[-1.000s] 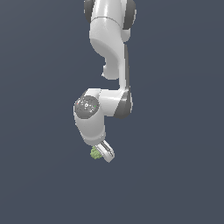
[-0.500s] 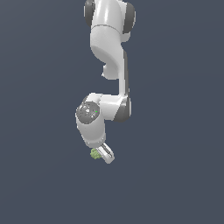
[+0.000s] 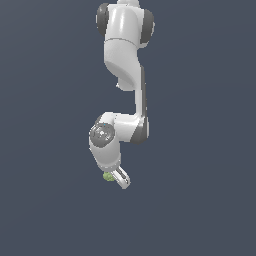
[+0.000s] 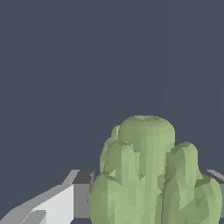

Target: Pick up the object and move it to a goal position.

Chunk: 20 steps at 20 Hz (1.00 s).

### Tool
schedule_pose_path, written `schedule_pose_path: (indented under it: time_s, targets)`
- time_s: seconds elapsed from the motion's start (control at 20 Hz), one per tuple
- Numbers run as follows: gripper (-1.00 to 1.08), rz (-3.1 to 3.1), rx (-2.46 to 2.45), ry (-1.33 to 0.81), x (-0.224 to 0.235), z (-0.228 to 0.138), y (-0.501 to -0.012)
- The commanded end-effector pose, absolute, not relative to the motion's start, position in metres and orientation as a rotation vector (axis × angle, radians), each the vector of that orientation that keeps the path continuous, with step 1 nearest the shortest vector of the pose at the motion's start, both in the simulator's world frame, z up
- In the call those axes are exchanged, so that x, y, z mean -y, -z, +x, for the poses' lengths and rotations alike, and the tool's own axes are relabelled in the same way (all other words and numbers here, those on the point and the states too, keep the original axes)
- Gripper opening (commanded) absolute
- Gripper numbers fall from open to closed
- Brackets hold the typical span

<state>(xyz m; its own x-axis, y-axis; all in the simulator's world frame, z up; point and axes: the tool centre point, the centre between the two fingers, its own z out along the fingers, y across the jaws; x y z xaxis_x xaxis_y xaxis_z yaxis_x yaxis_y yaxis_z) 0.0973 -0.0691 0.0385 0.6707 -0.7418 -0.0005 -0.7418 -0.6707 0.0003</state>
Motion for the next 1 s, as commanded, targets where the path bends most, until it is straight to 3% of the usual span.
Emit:
schedule_pose_path:
  time_s: [0.0,0.6,0.95]
  targets:
    - [-1.0,2.871,1.275,0.0,0.069,0.098,-0.039]
    - [-1.0,2.871,1.275,0.0,0.066,0.098,-0.042]
    - [-1.0,2.871,1.275,0.0,0.031,0.104,-0.076]
